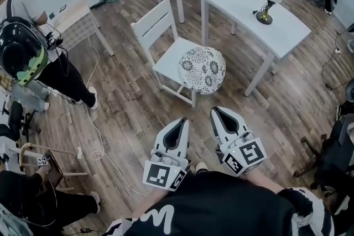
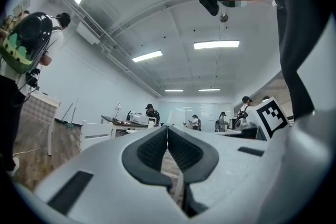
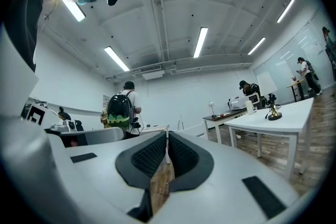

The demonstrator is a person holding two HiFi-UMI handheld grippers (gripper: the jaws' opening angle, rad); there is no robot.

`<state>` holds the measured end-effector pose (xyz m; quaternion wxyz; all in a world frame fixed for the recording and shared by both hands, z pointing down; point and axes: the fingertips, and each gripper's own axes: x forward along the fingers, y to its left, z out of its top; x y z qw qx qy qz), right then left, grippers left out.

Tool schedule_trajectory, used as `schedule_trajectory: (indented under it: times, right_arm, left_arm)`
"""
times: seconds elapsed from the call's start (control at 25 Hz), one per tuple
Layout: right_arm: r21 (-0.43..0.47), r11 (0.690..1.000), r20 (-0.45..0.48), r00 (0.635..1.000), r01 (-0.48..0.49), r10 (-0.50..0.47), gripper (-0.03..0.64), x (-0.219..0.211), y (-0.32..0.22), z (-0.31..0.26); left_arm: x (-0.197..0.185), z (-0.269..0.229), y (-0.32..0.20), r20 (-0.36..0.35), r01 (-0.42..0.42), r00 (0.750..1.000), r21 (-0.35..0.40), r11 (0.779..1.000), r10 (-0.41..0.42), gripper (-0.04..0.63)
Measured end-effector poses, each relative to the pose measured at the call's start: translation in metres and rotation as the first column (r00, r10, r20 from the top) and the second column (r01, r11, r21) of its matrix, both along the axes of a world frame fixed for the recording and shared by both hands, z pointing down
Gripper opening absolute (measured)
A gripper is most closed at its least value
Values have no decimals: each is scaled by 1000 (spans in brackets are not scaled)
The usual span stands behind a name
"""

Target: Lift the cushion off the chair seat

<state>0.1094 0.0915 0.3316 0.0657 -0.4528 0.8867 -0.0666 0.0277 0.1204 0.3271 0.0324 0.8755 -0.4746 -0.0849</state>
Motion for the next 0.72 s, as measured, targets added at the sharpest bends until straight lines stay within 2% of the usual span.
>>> schedule_trajectory:
  times: [0.72]
  right_arm:
    - [-47, 998, 31, 998, 53, -51, 26, -5, -6, 14]
  left_arm:
    - [1, 10, -1, 14, 36, 999, -44, 998, -36, 6]
